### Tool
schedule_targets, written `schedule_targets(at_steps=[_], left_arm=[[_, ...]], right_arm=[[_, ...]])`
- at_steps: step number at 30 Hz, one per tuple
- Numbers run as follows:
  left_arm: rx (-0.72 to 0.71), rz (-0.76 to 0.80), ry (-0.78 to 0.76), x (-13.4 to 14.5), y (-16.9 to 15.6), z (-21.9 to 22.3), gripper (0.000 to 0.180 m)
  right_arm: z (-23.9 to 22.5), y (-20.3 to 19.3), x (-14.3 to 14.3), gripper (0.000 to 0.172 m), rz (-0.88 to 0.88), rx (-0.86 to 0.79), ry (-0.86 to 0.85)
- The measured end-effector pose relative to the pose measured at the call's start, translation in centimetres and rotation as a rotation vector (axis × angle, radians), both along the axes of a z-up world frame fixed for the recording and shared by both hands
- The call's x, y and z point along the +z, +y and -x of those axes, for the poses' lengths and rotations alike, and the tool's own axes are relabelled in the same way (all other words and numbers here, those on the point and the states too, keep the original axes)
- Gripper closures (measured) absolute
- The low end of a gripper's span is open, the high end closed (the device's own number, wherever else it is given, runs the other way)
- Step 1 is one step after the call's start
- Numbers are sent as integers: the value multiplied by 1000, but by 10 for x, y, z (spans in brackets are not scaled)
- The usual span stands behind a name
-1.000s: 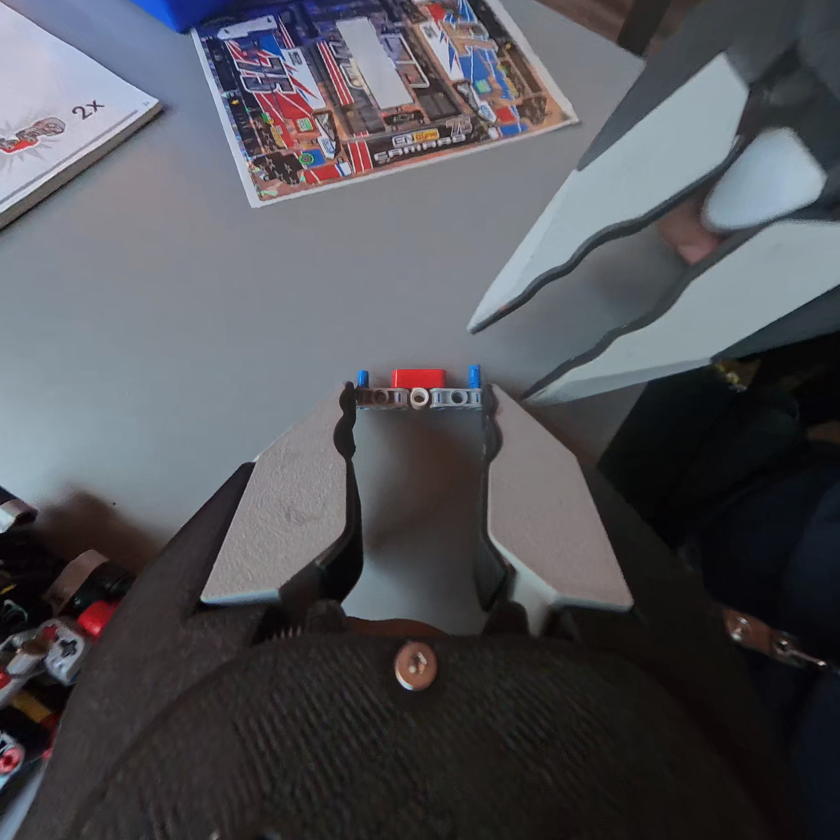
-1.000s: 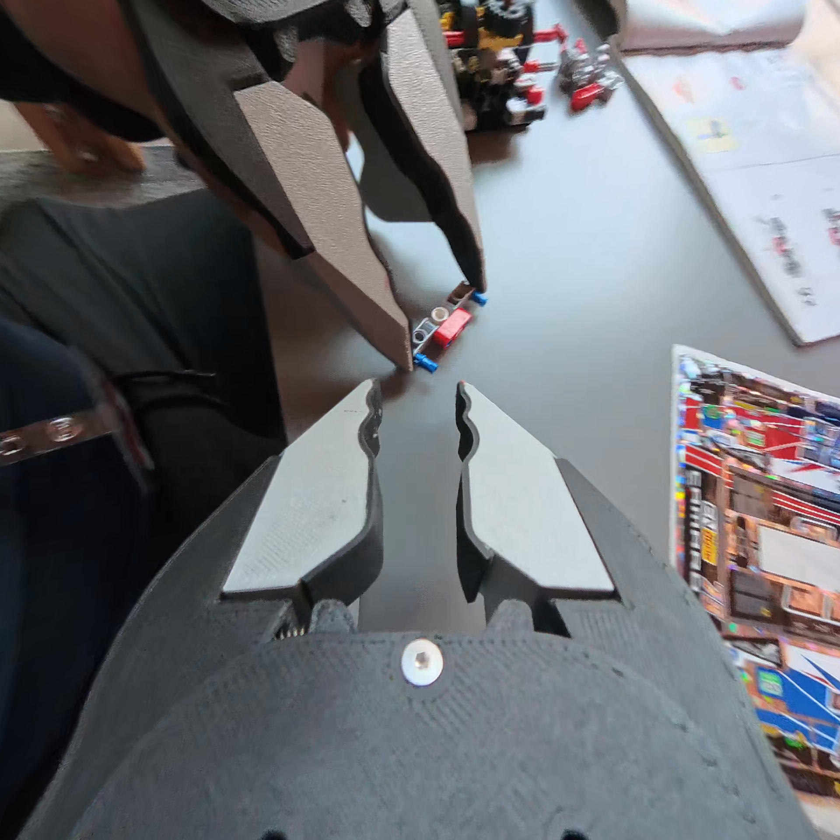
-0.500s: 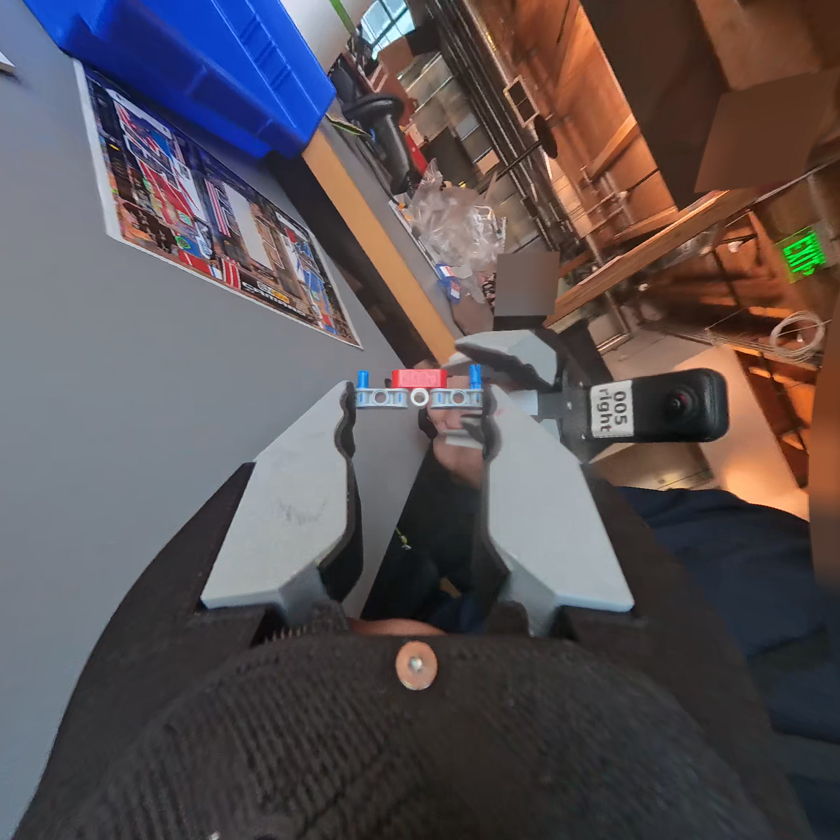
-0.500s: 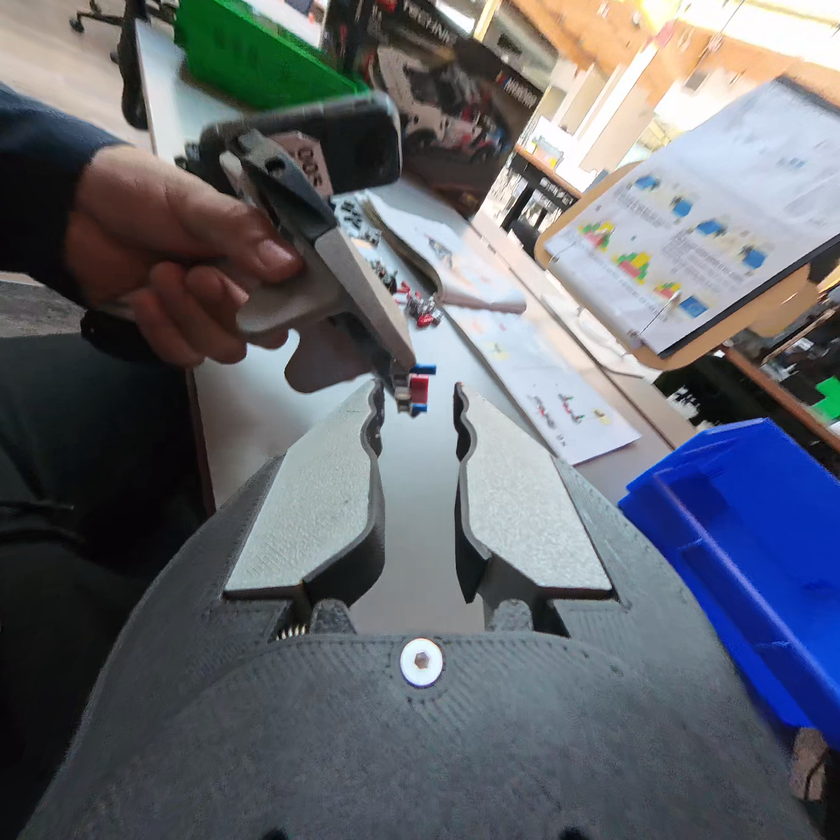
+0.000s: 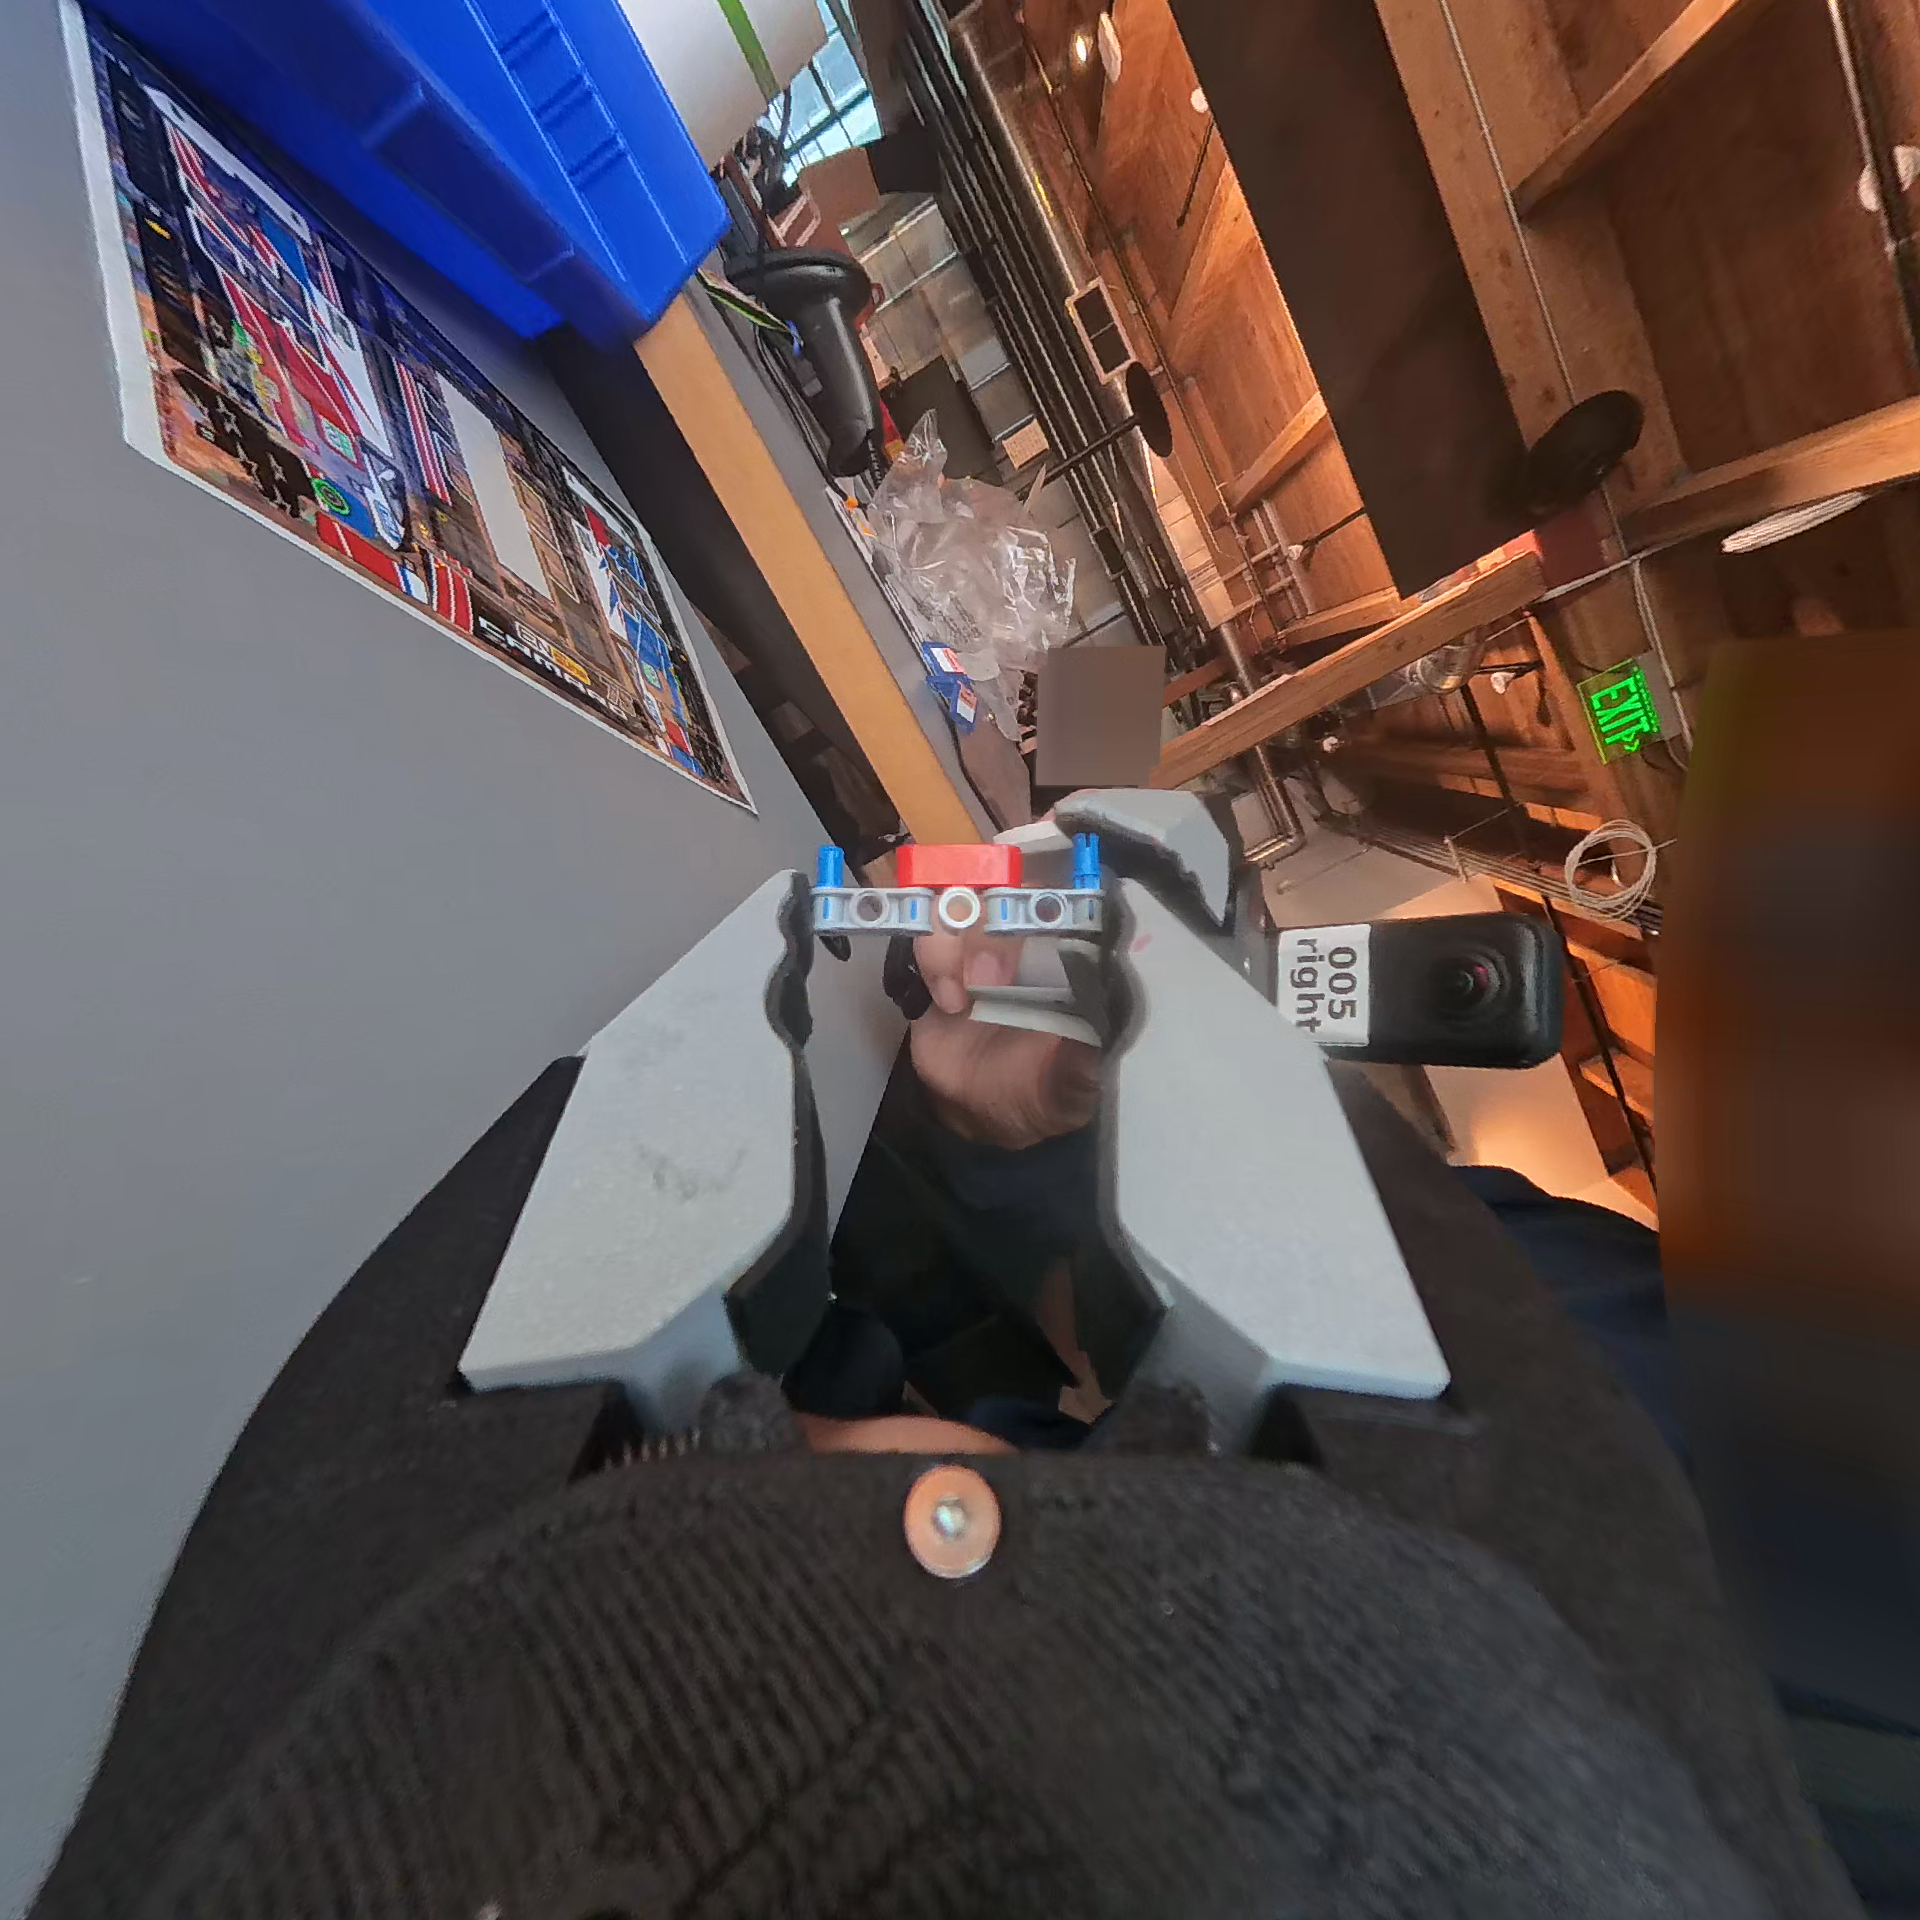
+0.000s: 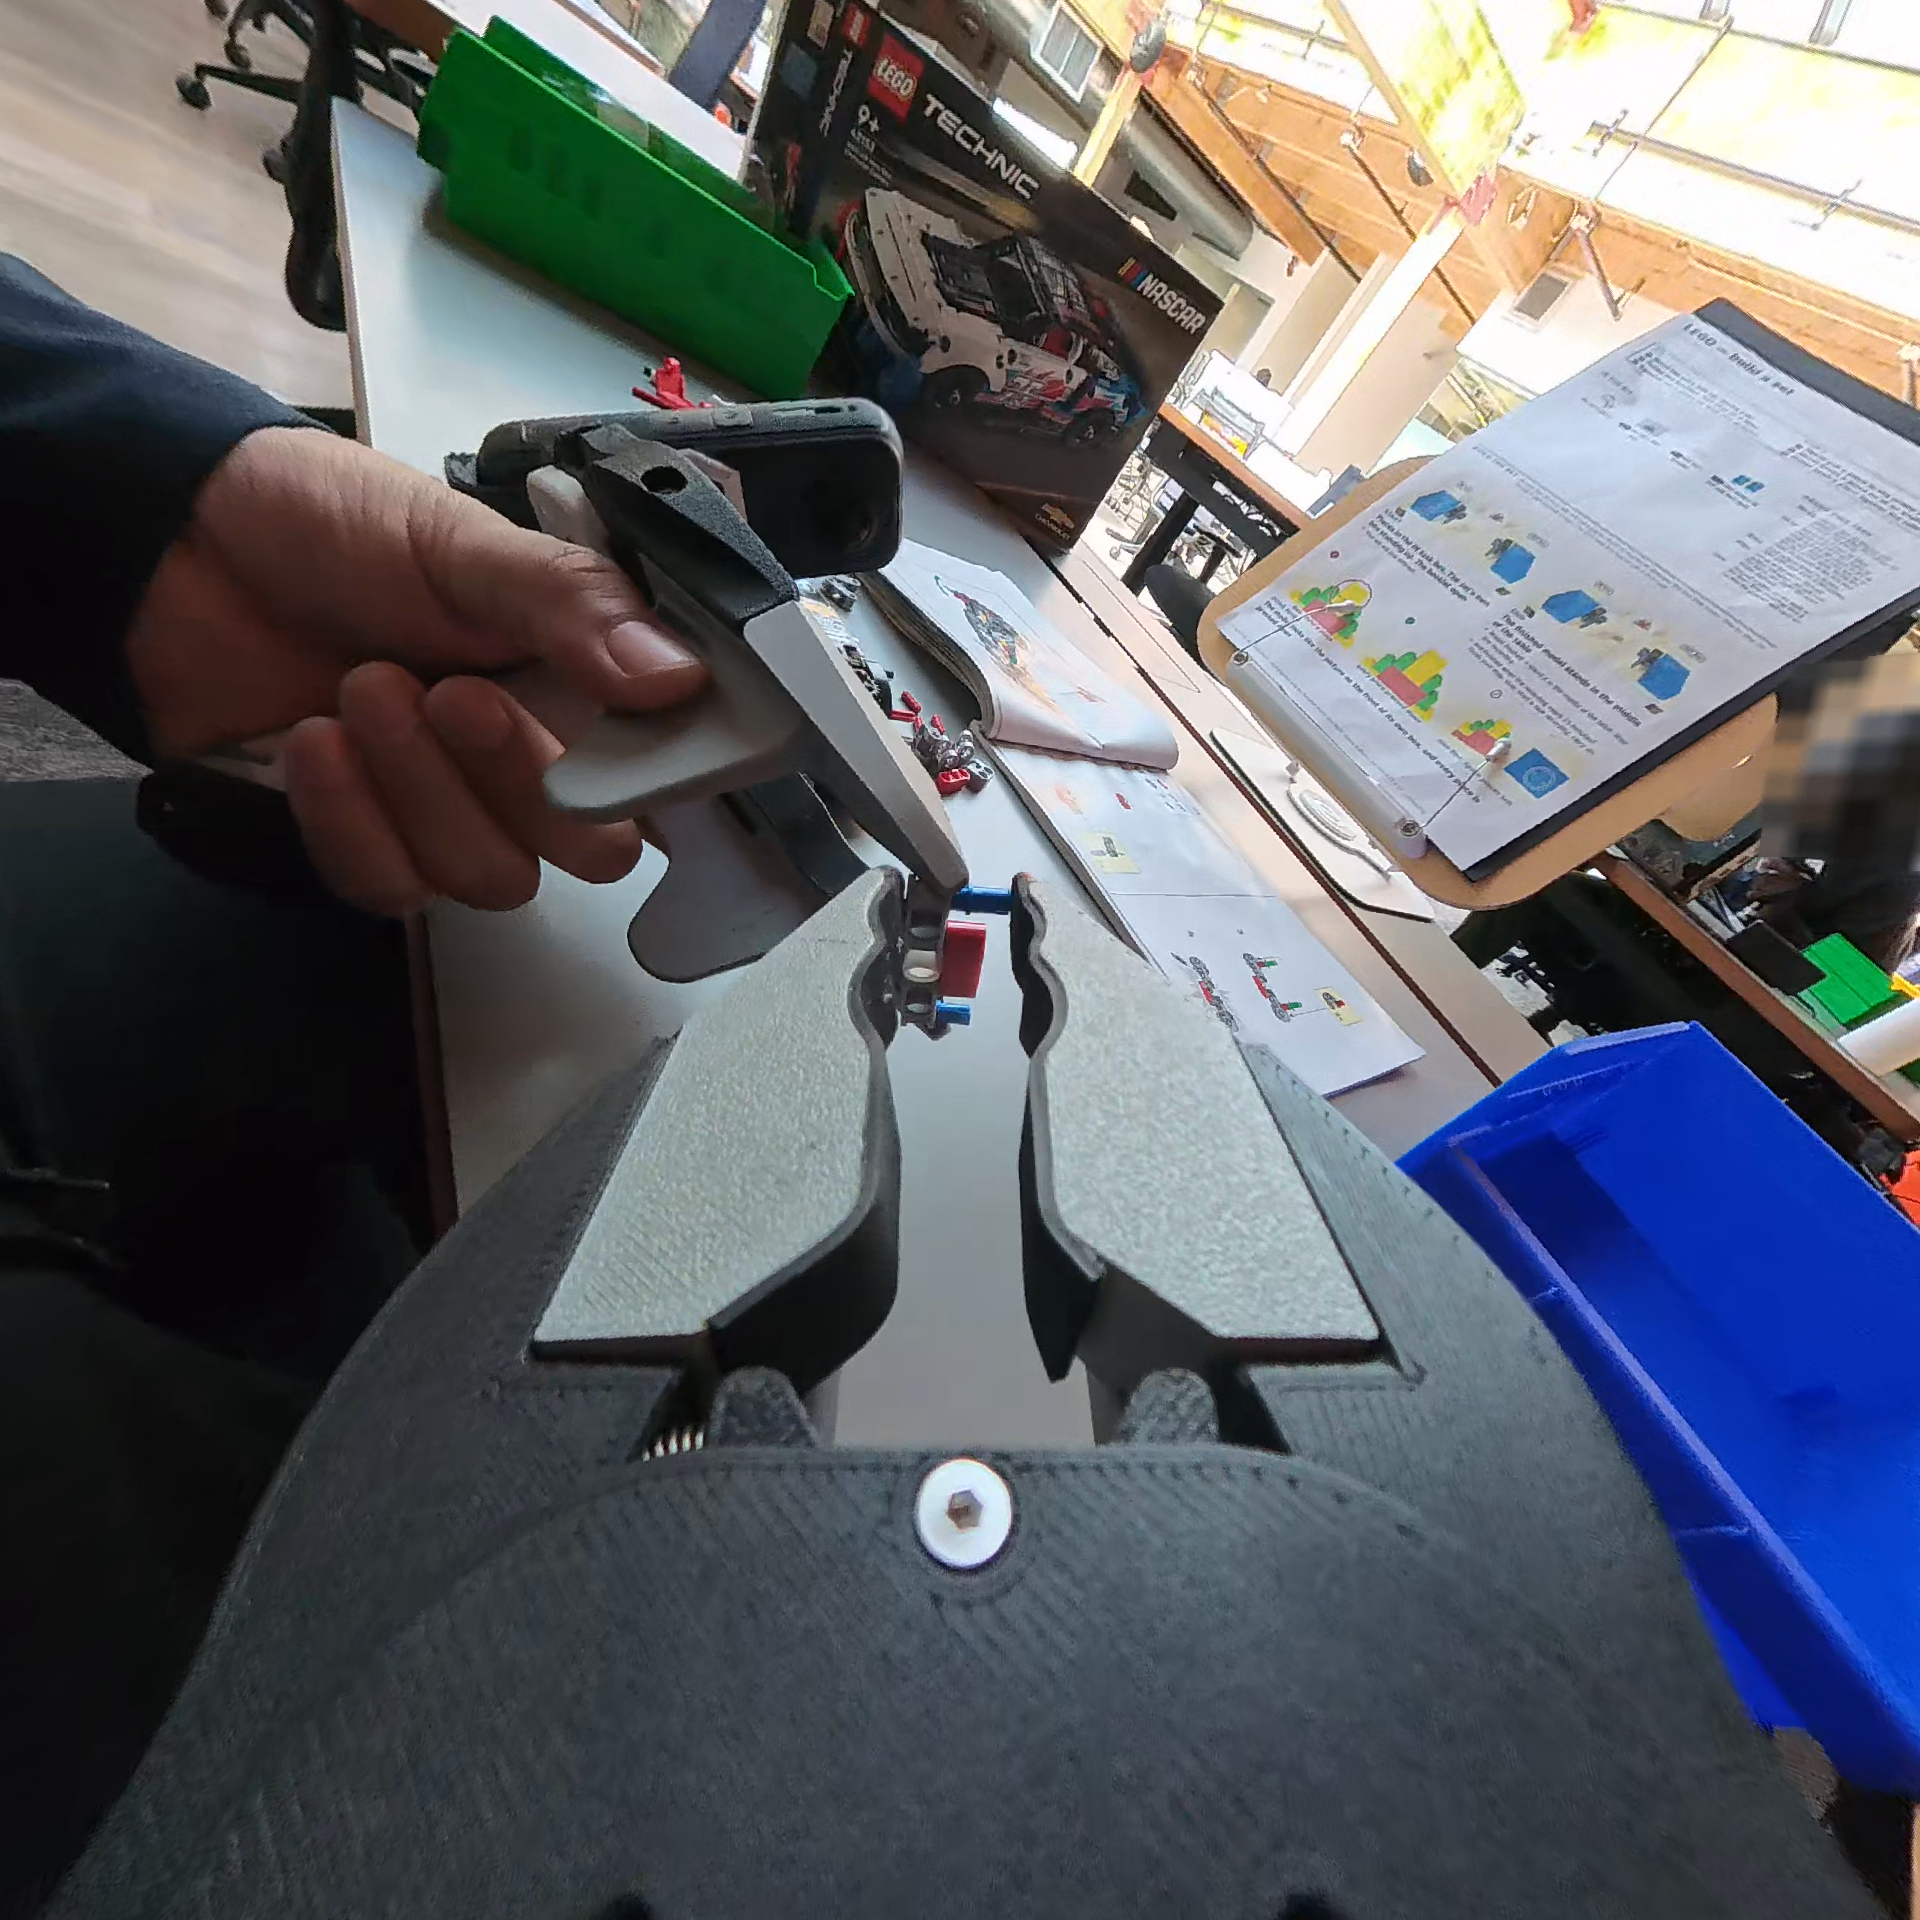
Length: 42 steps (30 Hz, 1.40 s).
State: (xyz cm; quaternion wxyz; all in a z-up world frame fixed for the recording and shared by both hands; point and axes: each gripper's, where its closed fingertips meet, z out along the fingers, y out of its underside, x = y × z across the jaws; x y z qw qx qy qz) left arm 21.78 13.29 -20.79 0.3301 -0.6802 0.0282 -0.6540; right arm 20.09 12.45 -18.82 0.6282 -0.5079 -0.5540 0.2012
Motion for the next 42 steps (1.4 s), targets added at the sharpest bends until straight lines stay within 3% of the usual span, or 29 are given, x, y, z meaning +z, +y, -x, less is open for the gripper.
schedule_targets(at_steps=[16,28,31,39,42], left_arm=[[-23,13,-54,2,-3,-6,126],[-4,-101,142,1,1,8,134],[32,-164,294,-4,3,21,137],[90,-417,987,-47,8,46,135],[39,-466,1114,-61,1,38,134]], right_arm=[[-4,-3,1,158,1,24,-9],[-7,0,-1,158,20,37,49],[-9,8,-12,158,59,18,15],[-2,20,-52,158,218,0,-150],[-2,22,-55,158,239,-5,-160]])
